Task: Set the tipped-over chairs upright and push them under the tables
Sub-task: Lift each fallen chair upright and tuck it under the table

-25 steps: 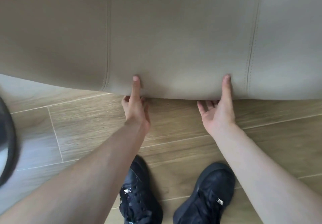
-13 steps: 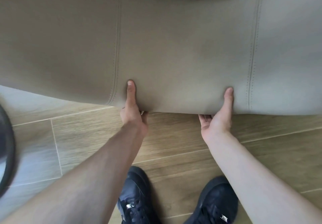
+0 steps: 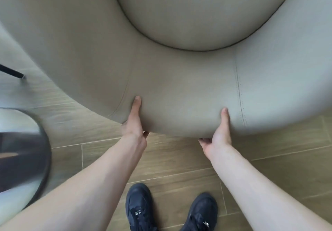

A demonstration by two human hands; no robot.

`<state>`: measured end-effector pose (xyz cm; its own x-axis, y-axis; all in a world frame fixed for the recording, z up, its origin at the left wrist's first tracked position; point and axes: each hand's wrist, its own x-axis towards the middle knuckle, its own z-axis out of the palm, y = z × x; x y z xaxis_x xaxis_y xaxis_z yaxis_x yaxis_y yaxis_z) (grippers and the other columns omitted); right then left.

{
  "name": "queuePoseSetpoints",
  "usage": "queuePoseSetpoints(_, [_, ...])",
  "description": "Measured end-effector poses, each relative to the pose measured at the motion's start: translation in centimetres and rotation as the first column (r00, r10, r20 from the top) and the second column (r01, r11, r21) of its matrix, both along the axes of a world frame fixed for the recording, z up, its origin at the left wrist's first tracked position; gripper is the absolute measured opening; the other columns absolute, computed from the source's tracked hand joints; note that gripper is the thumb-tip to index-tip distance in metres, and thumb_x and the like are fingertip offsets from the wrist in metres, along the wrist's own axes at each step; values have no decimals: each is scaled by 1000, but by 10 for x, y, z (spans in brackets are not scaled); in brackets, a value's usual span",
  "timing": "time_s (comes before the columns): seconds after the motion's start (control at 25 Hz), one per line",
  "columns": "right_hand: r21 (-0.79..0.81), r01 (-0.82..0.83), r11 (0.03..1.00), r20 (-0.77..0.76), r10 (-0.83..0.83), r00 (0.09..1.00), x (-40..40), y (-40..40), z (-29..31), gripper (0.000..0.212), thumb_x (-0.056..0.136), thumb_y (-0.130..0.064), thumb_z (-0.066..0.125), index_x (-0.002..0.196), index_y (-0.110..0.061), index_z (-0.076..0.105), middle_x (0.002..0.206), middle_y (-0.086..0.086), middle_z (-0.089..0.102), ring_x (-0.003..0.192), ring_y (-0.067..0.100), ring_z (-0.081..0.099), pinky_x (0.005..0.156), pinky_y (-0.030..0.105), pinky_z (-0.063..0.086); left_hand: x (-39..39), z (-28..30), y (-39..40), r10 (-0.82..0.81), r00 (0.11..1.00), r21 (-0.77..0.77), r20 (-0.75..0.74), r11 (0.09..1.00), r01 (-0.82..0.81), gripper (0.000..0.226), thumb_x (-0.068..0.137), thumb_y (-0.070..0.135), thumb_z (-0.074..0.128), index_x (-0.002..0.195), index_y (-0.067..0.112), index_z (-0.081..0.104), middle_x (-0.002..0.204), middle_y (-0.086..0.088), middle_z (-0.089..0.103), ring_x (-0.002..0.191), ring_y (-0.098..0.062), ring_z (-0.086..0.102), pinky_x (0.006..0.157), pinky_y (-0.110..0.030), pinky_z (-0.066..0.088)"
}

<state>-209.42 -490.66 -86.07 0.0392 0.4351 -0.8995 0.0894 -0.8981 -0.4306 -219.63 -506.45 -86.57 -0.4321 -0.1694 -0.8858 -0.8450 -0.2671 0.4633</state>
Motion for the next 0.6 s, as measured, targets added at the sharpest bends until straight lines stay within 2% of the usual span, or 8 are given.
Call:
queuePoseSetpoints(0.08, [-15,-6,1000,-13,6,1000,-14,8,36,70,65,-65,81,118,-25,59,114,0,69,104,26,66,97,50,51,-15,32,3,-37,999,22,1,999,37,72,69,54,84,125,18,58,121,0,68,108,-21,67,95,-43,56])
queuePoseSetpoints(0.12, [-23,-11,1000,-12,11,1000,-21,12,53,62,66,-63,81,110,-25,59,110,1,69,101,27,66,94,48,52,-23,49,4,-53,999,27,3,998,53,74,68,54,85,126,18,58,121,0,68,107,-20,67,94,-43,56])
queuePoseSetpoints(0.2, [-21,-29,999,-16,29,999,-35,21,91,52,69,-61,80,94,-24,56,98,0,67,93,27,66,86,48,52,-38,84,7,-63,998,31,-5,998,63,72,65,53,87,121,18,59,118,1,69,103,-19,67,86,-40,58])
queuePoseSetpoints(0.24, [-24,-32,999,-5,31,999,-41,25,101,52,70,-61,80,94,-23,53,94,0,65,88,27,64,84,49,52,-43,93,10,-56,998,22,-6,998,56,71,63,53,88,117,18,58,116,1,68,102,-19,67,81,-38,57])
queuePoseSetpoints(0.36, [-36,-64,997,33,65,997,-55,36,129,53,73,-58,79,100,-22,51,94,-1,61,85,29,60,94,54,48,-62,118,20,-96,995,6,15,995,96,77,63,55,88,123,18,58,121,0,66,105,-21,64,75,-38,53])
queuePoseSetpoints(0.48, [-49,-76,996,15,77,997,-69,48,169,40,78,-50,78,80,-21,51,77,-2,57,66,25,56,85,52,49,-82,153,28,-162,987,20,17,987,162,82,67,55,85,132,18,53,128,-2,62,110,-24,62,75,-41,50])
queuePoseSetpoints(0.6, [-69,-102,992,22,104,994,-84,58,199,41,80,-48,78,73,-22,47,75,0,53,63,24,52,95,56,48,-100,177,36,-210,978,6,11,978,210,80,68,56,83,132,18,53,128,-3,62,110,-25,62,79,-42,51])
